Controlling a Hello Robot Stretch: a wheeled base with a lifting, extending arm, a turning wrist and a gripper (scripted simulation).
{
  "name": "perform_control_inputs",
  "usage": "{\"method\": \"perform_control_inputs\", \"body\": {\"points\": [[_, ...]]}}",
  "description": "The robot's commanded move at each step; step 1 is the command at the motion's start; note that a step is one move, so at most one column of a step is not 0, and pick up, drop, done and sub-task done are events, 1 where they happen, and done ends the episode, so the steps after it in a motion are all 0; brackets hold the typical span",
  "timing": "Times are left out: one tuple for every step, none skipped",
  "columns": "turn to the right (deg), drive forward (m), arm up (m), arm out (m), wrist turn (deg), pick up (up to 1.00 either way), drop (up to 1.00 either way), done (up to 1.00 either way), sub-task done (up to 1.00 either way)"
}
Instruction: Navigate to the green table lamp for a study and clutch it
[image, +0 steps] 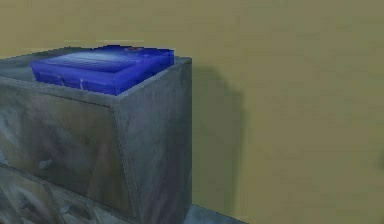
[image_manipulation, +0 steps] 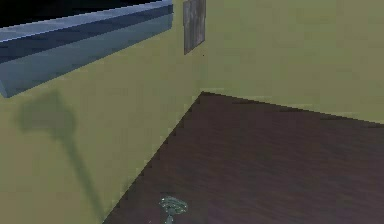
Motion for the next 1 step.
{"method": "perform_control_inputs", "body": {"points": [[0.0, 0.00, 0.00, 0.00, 45.0, 0.00, 0.00, 0.00, 0.00]]}}
